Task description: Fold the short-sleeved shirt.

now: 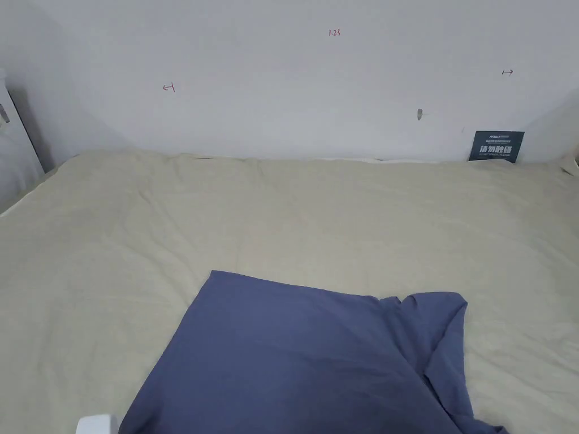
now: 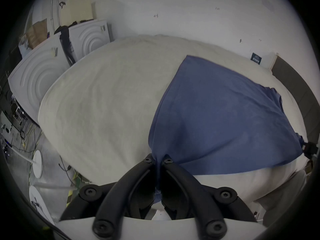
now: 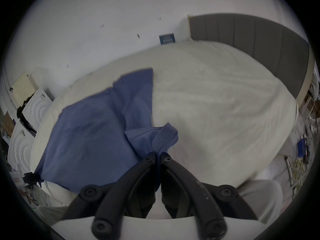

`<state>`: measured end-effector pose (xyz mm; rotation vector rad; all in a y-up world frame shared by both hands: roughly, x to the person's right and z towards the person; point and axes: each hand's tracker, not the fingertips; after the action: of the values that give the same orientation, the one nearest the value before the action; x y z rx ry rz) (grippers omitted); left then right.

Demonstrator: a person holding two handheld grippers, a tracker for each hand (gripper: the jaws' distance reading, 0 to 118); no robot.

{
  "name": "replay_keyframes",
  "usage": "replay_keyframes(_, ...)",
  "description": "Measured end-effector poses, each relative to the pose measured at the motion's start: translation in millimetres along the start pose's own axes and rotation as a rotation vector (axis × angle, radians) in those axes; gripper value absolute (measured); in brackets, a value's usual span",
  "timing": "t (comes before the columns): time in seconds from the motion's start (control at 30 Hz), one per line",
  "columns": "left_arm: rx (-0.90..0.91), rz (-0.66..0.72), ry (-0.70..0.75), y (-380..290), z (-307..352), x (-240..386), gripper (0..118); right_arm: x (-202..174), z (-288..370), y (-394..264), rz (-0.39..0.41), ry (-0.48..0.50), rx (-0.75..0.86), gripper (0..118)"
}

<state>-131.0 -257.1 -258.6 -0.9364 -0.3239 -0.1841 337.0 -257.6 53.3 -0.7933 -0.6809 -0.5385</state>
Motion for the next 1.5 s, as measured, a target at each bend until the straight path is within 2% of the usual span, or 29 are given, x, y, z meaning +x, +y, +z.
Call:
replay_keyframes(0.1,-0.050,-0.006,0.014,-7.4,-12.9,0.1,5,4.1,-17.8,-11.2,0.007,-0.020,-0.076,6)
replay_keyframes(0.2,-0.067,-0.004,0.024,-6.2,-19.0,3.6,5,8.2,-30.3,-12.3,-0.003,-0.023,-0.067,7)
replay_keyframes(0.27,-0.084,-0.012,0.037,-1.0,-19.6,6.8,6,5.3,-29.7,-6.4,0.022,-0.033,-0.089,7)
replay_keyframes(0.33,-0.085,-0.033,0.041,1.0,-14.7,8.9,6,4.4,-23.5,0.5,0.044,-0.034,-0.090,9)
replay_keyframes(0.37,-0.078,-0.040,0.044,3.9,-11.1,10.4,12,3.2,-18.4,5.6,0.060,-0.030,-0.082,16)
replay_keyframes(0.4,-0.067,-0.041,0.046,9.9,-5.6,11.4,31,-1.7,-10.1,10.7,0.091,-0.032,-0.048,34)
replay_keyframes(0.5,0.058,-0.002,-0.031,39.0,20.3,15.0,109,-12.7,17.7,43.1,0.134,-0.012,0.075,91)
replay_keyframes(0.53,0.119,0.006,-0.043,51.2,32.7,18.9,117,-24.3,36.9,54.3,0.142,0.001,0.129,99)
replay_keyframes(0.57,0.200,0.013,-0.049,64.8,48.1,23.6,117,-30.2,51.9,66.4,0.151,0.013,0.192,100)
replay_keyframes(0.83,0.624,-0.027,-0.106,145.2,149.7,64.2,115,-78.0,154.3,126.0,0.232,0.070,0.618,100)
replay_keyframes(0.93,0.736,-0.043,-0.099,151.8,165.4,76.0,105,-92.5,173.7,131.5,0.275,0.070,0.710,99)
replay_keyframes(0.97,0.759,-0.052,-0.093,152.2,169.8,80.2,97,-96.7,177.8,132.1,0.290,0.066,0.732,96)
replay_keyframes(1.0,0.776,-0.058,-0.097,152.2,171.8,83.8,84,-101.0,182.0,131.7,0.298,0.071,0.757,89)
replay_keyframes(1.03,0.789,-0.058,-0.101,150.9,173.5,86.6,70,-104.8,184.6,130.5,0.310,0.074,0.778,80)
replay_keyframes(1.07,0.803,-0.050,-0.112,149.3,175.2,88.8,51,-107.1,185.3,131.2,0.319,0.068,0.794,67)
replay_keyframes(1.1,0.822,-0.035,-0.122,146.9,175.9,91.1,18,-111.7,186.9,129.9,0.323,0.049,0.807,38)
replay_keyframes(1.13,0.822,-0.023,-0.127,146.5,173.7,92.0,1,-115.3,187.4,128.6,0.333,0.029,0.819,15)
replay_keyframes(1.17,0.820,-0.017,-0.141,145.8,172.4,92.7,0,-118.2,187.2,127.1,0.345,0.023,0.831,3)
replay_keyframes(1.27,0.808,0.003,-0.193,144.9,167.5,95.4,0,-122.3,183.6,125.7,0.361,0.022,0.846,2)
replay_keyframes(1.5,0.737,-0.046,-0.181,164.6,144.2,101.4,0,-119.4,167.8,139.8,0.345,0.036,0.814,2)
